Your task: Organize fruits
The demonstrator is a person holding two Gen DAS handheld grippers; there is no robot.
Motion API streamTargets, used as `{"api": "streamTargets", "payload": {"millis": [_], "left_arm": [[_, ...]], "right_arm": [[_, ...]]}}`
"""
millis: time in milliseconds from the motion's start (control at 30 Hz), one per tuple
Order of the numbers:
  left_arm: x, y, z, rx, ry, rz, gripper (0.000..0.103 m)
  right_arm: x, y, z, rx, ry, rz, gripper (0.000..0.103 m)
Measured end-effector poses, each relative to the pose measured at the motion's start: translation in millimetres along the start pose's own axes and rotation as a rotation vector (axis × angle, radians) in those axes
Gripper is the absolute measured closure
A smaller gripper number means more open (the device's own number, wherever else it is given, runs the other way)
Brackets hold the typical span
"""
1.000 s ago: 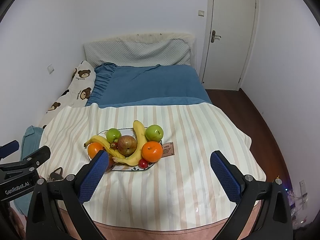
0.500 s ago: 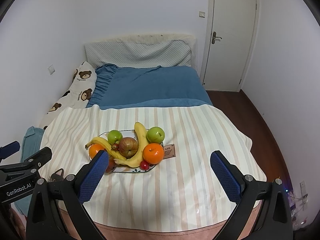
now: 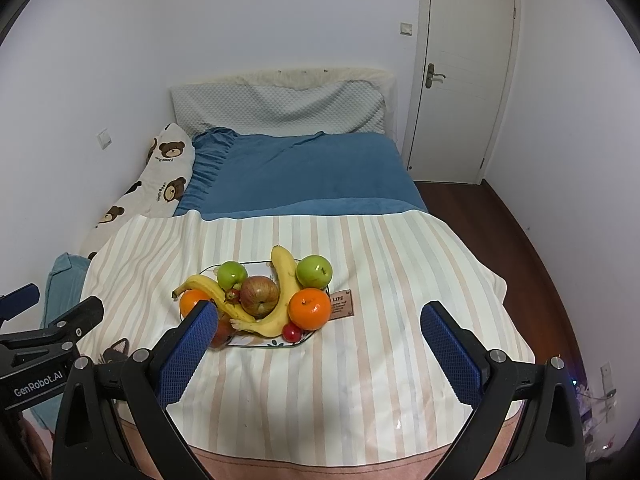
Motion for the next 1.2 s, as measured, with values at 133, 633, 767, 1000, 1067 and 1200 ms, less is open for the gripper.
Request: {"api": "streamTargets", "payload": {"millis": [133, 633, 767, 1000, 1067, 1200], "left_arm": [[0.5, 0.1, 0.3, -0.002, 0.000, 0.001, 0.001], [0.5, -0.1, -0.3, -0.002, -0.001, 0.001, 0.001], [2.2, 0.6, 0.3, -0.001, 0.000, 0.000, 0.001], [2.2, 1.1, 1.0, -0.001, 0.004, 0.001, 0.001], [3.3, 0.4, 2.9, -0.001, 0.007, 0.003, 0.001], [4.5, 0.0, 6.7, 0.000, 0.010, 0.002, 0.001]], "right_arm": [[0.3, -0.5, -0.3, -0.001, 0.000, 0.000, 0.000], [0.2, -0.9, -0.5, -0.002, 0.001, 0.001, 0.000], [0.3, -0.1, -1.3, -0.001, 0.003, 0.000, 0.000], [0.9, 1.9, -2.4, -0.001, 0.005, -0.001, 0.000], [0.8, 1.7, -2.5, -0.002, 0.005, 0.000, 0.000], [0.5, 2.3, -2.1, 0.001, 0.009, -0.001, 0.000]]}}
Point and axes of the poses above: each gripper's, at about its wrist camera, not at the fingertips, and x roughly against the way its jaws point, y to its left, z to its underside, the point moved 7 cm from there along -x, roughly the way its jaws point, and after that the axes turned 7 degrees about -x, right-handed, at the moved point
